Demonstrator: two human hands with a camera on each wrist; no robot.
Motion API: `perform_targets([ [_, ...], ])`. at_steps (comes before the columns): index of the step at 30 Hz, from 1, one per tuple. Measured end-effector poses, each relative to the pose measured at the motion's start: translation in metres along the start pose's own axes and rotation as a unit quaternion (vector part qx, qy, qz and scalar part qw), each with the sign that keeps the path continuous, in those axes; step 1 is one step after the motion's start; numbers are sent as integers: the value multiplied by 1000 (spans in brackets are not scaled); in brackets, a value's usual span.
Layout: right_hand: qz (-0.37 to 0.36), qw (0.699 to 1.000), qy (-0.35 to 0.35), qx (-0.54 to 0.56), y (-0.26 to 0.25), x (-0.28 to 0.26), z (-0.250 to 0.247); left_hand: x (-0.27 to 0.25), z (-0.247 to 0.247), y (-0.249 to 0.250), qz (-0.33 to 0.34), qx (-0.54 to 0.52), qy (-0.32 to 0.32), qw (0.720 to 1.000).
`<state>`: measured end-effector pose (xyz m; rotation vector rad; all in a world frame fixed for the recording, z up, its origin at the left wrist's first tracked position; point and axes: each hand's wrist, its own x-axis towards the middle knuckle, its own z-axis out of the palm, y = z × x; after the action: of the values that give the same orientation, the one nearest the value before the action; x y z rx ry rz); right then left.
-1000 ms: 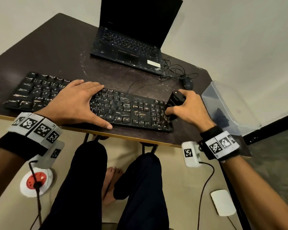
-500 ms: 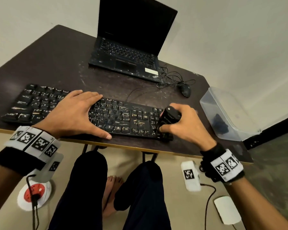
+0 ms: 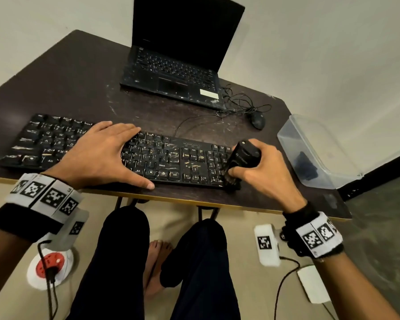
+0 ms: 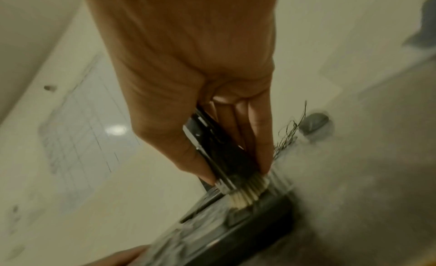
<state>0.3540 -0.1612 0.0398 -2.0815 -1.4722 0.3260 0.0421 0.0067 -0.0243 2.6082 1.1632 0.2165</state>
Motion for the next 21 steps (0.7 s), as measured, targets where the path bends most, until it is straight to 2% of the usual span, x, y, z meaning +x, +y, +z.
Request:
perform_targets([
  [2, 7, 999, 36, 9, 6, -2, 0, 0, 0, 1, 1, 1, 2, 1000],
  [5, 12, 998, 4, 55, 12, -4, 2, 0, 0, 1, 0, 6, 2, 1000],
  [8, -11, 997, 50, 54, 15, -4, 4, 1, 0, 3, -3, -1, 3, 1000],
  [13, -26, 997, 1, 72, 11, -4, 11, -2, -1, 3, -8, -5, 2, 1000],
  [16, -20, 995, 64, 68, 13, -3, 8, 0, -2, 5, -7, 0, 2, 1000],
  [19, -12, 991, 67, 111, 12, -4, 9, -2, -2, 4, -11, -7, 0, 1000],
  [21, -40, 989, 101, 104, 11, -6, 11, -2, -2, 4, -11, -13, 2, 1000],
])
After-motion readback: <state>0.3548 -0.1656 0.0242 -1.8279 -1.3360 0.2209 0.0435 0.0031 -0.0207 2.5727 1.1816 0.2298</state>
